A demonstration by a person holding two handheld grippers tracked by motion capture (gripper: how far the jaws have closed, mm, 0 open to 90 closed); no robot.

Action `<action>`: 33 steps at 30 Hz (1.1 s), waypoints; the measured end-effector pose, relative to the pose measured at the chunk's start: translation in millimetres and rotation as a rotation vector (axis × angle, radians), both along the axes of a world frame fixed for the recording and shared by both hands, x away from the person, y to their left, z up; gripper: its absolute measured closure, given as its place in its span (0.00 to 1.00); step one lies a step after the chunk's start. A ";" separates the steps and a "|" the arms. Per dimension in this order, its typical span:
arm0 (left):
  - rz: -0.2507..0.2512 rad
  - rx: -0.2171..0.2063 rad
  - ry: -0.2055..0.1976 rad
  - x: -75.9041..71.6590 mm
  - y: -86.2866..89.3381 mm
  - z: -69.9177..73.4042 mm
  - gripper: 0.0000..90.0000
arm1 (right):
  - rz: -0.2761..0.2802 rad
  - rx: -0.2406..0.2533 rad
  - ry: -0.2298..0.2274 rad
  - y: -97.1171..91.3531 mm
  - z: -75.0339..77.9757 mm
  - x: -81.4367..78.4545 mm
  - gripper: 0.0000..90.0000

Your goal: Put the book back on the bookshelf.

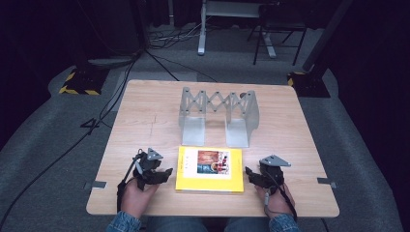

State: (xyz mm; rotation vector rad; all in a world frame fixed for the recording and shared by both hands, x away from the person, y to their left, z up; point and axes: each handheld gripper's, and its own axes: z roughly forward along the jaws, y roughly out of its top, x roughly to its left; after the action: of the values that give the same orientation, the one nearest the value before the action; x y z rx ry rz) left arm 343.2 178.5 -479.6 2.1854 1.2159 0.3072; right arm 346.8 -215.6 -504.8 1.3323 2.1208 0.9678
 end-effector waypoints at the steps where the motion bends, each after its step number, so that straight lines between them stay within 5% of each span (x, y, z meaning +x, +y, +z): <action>1: -0.004 0.003 0.002 1.1 -1.8 -0.4 0.48 | 0.016 0.000 -0.002 6.1 0.0 -1.4 0.41; 8: -0.025 -0.036 0.023 5.6 -7.6 -0.1 0.49 | 0.007 0.003 -0.002 7.4 0.0 -2.2 0.42; 13: -0.027 -0.114 0.032 6.0 -9.0 3.0 0.48 | 0.002 0.003 -0.003 7.8 -0.1 -2.4 0.42; 23: -0.092 -0.127 0.080 12.1 -27.6 -3.0 0.46 | 0.000 0.003 -0.003 8.1 -0.1 -2.5 0.42; 33: -0.114 -0.122 0.060 9.5 -33.1 -0.4 0.51 | 0.000 0.006 -0.005 8.8 0.0 -3.9 0.44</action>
State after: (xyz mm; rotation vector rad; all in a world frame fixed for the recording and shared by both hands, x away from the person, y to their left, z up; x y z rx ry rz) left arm 352.7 145.4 -480.0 2.1614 1.1065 0.1186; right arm 342.8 -206.9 -504.8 1.3316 2.1159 0.9773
